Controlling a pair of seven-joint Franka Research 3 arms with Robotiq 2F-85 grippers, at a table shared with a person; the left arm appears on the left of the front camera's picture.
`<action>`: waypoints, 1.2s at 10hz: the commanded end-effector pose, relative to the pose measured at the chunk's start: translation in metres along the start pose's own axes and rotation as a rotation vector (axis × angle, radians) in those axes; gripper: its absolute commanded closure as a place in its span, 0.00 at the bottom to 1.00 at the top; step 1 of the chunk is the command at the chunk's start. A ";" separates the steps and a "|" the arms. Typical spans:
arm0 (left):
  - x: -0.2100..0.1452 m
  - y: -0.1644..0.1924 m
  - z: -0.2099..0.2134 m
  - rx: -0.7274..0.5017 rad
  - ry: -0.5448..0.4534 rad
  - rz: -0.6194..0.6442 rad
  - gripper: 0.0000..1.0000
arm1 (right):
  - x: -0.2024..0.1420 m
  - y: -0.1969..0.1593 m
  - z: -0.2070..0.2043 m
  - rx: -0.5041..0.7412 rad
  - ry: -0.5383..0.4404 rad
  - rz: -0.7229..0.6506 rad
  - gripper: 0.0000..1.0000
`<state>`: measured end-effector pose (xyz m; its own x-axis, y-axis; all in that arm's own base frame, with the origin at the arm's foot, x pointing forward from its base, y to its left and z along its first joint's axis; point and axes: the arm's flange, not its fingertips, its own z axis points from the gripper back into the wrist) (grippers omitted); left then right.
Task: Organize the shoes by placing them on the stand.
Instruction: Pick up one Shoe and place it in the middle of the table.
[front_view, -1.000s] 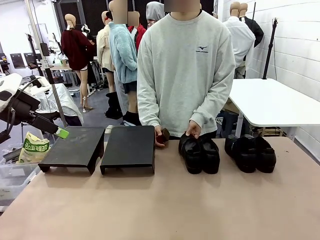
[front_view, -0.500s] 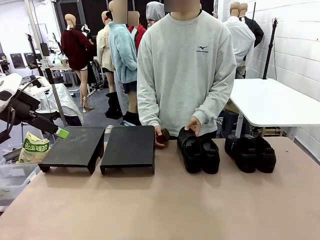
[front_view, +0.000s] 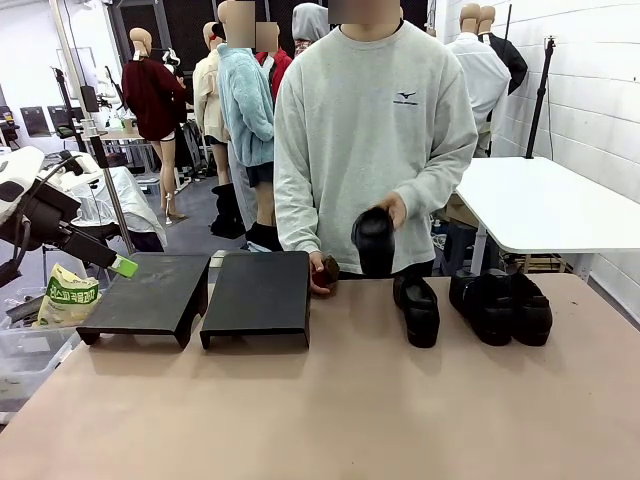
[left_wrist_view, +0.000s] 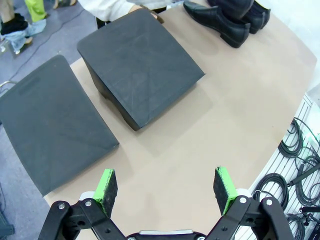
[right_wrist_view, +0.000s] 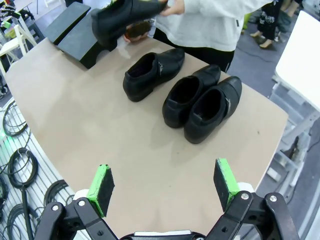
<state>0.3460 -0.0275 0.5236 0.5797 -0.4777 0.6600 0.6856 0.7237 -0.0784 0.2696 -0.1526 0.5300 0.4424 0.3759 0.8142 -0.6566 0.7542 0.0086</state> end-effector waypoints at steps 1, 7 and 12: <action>-0.001 0.001 0.001 -0.005 -0.006 -0.003 0.00 | 0.000 -0.001 -0.003 0.020 -0.007 0.010 0.00; -0.001 0.001 0.001 -0.005 -0.006 -0.003 0.00 | 0.124 -0.010 -0.072 0.006 0.270 -0.013 0.00; -0.001 0.001 0.001 -0.005 -0.006 -0.003 0.00 | 0.157 -0.004 -0.173 0.082 0.446 0.030 0.00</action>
<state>0.3456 -0.0279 0.5243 0.5783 -0.4791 0.6603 0.6858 0.7238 -0.0755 0.4469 0.0035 0.5512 0.6290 0.6082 0.4843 -0.7030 0.7109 0.0203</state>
